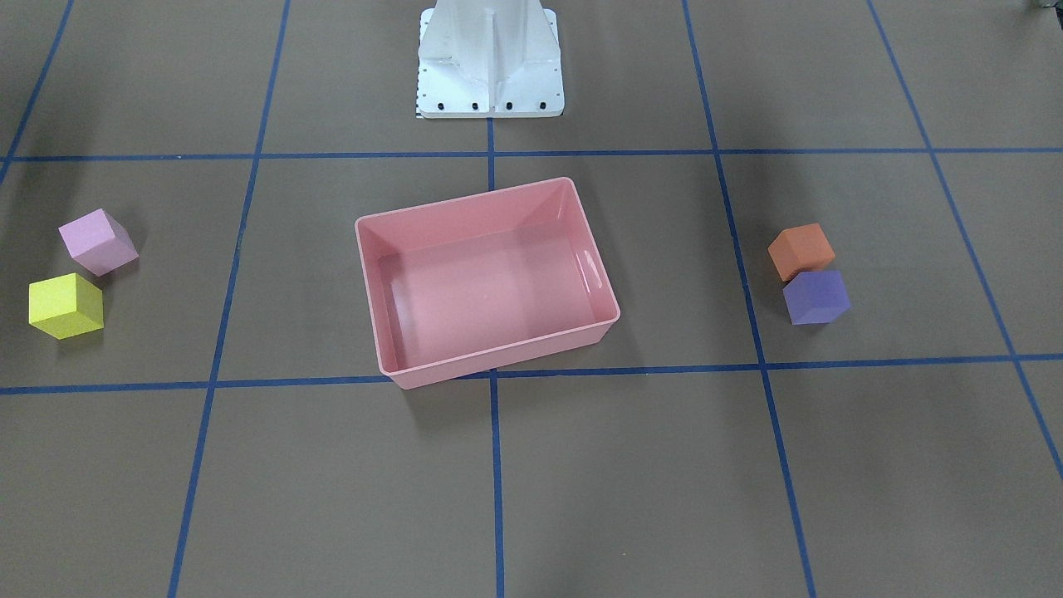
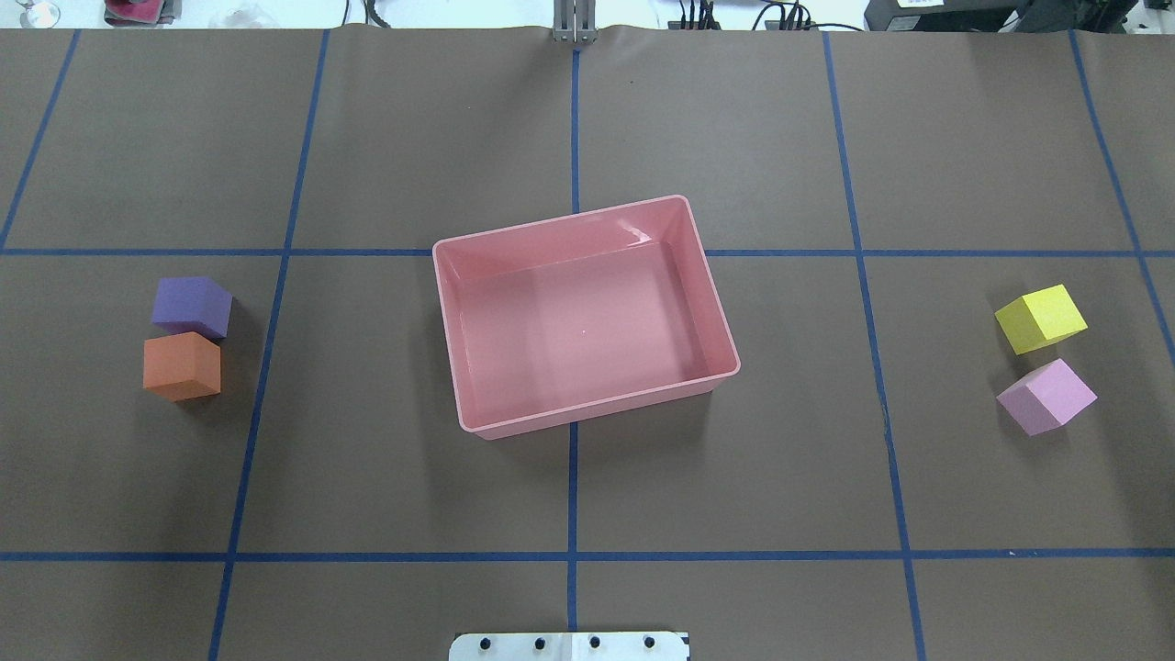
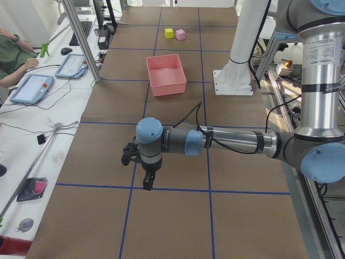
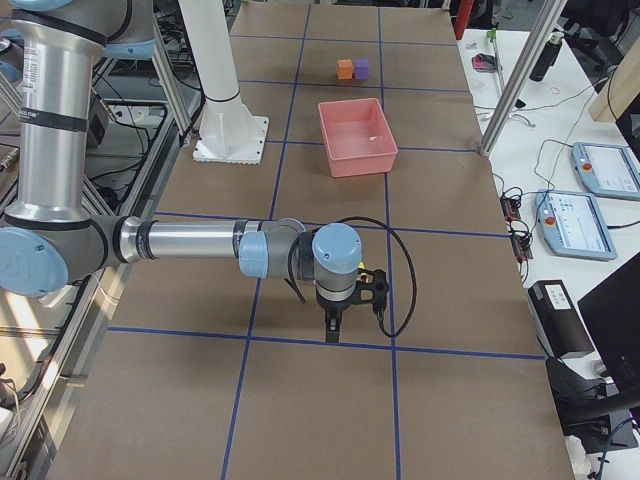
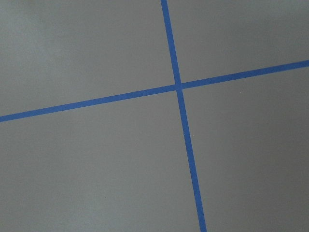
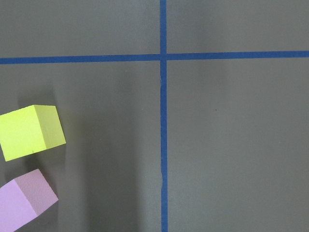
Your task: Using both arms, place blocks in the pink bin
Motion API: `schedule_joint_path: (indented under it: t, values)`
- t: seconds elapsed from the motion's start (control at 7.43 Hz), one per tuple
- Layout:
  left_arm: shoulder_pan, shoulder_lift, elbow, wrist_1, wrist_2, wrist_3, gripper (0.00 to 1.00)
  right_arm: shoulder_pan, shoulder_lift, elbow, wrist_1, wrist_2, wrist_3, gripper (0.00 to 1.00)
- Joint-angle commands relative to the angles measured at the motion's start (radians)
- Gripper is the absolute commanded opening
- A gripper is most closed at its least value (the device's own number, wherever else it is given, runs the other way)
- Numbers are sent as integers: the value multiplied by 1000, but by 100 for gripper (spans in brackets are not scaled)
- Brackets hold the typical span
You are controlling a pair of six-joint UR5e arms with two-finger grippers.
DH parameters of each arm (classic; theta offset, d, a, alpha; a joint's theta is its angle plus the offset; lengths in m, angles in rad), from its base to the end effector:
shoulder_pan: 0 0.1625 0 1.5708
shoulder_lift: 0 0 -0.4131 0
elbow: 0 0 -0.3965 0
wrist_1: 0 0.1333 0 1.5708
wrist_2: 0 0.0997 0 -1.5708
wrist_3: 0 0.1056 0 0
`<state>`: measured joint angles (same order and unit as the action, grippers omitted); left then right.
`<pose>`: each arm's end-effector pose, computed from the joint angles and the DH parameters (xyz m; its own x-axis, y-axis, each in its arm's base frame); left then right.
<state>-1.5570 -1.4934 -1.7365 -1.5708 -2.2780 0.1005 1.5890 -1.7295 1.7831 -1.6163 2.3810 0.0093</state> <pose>-0.0582 -0.4703 0.6106 0.7541 0.1674 -0.6351 -0.0899 0.9842 0.1527 0.0646 -0.4298 0.6212 0.6891 0.0160 0.7244 -0.0246 0.9997 0.0014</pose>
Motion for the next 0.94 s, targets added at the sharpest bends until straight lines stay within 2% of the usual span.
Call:
schedule_joint_path:
  t: [0.0, 0.4, 0.54, 0.67, 0.81]
  values:
    - [0, 1, 2, 2, 0, 1, 100, 2, 4, 2, 0, 0, 0, 100]
    - [3, -22, -21, -20, -3, -2, 100, 2, 7, 7, 0, 3, 4, 100]
    - [15, -77, -14, -40, -3, -4, 100, 2, 14, 27, 0, 15, 17, 100]
    - [21, -88, -23, -41, -3, -7, 100, 0, 16, 30, 0, 12, 17, 100]
    - [90, -102, -62, -29, 0, -25, 100, 2, 16, 29, 0, 12, 17, 100]
